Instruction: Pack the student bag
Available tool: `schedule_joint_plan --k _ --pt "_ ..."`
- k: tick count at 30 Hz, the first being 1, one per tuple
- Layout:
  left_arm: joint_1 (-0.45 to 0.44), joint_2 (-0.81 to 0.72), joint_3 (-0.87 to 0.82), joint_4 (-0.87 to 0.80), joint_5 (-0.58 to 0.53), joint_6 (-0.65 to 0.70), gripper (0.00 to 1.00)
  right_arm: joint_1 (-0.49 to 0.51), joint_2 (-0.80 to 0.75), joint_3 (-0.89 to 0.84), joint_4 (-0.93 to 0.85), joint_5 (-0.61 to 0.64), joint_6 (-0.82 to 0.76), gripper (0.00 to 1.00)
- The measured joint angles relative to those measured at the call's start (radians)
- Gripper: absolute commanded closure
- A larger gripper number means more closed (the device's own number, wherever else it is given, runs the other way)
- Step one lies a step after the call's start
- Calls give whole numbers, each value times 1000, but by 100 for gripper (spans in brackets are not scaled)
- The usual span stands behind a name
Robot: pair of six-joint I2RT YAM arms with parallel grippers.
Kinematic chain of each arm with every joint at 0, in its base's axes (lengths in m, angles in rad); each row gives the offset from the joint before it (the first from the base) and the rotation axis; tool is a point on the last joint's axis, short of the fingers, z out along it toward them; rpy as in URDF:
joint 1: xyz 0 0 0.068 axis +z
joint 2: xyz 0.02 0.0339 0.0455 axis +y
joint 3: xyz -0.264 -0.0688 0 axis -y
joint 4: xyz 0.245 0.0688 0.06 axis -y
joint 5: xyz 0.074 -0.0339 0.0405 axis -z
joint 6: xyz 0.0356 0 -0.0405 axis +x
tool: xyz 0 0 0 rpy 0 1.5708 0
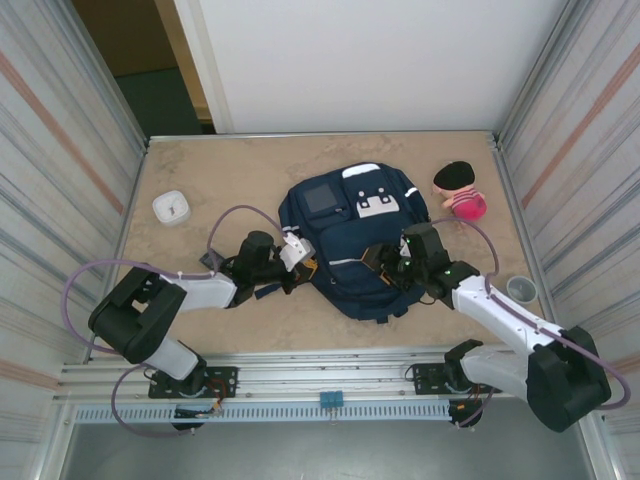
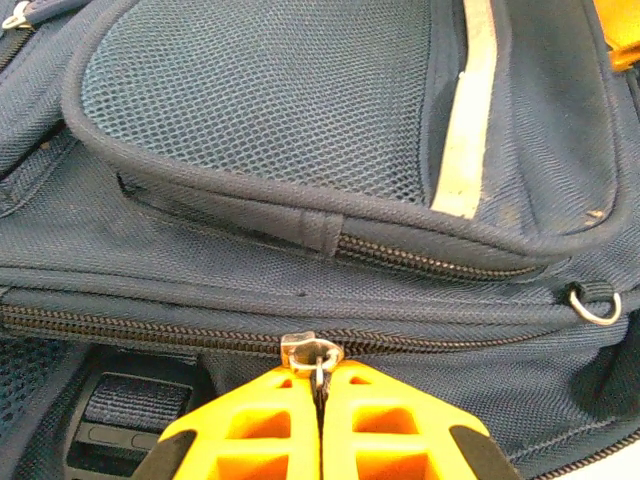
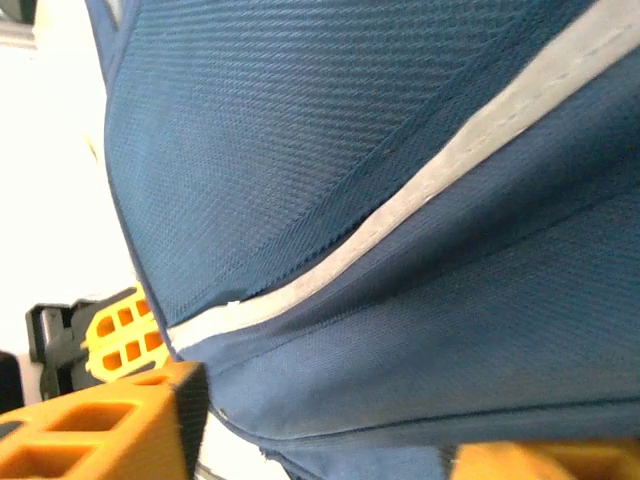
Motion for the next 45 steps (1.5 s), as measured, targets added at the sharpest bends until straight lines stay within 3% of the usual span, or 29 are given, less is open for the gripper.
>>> schedule_joint_plan --k 6,15,18,22,25,30,33,39,45 --pt "-51 -13 0 -39 -3 27 100 -16 33 -29 90 19 46 73" --pt "-175 -42 -2 -69 -9 33 100 -21 44 -41 220 50 51 76" --pt "-226 -41 -1 -68 -34 26 87 -19 44 -41 238 52 51 76" --pt "-280 -46 0 -66 -39 32 50 -26 44 -38 240 46 32 73" --pt "-293 -113 0 -118 -45 84 34 -68 54 3 196 3 -27 70" --pt "-286 -295 48 -279 -130 274 23 -163 79 97 110 -81 -141 54" --pt "-253 -320 88 -347 -179 418 20 -205 96 139 72 -132 -206 47" --pt "-212 -206 117 -425 -274 629 14 -212 101 158 -6 -207 -298 42" --pt "-212 -63 170 -411 -323 752 13 -211 94 157 -34 -240 -343 40"
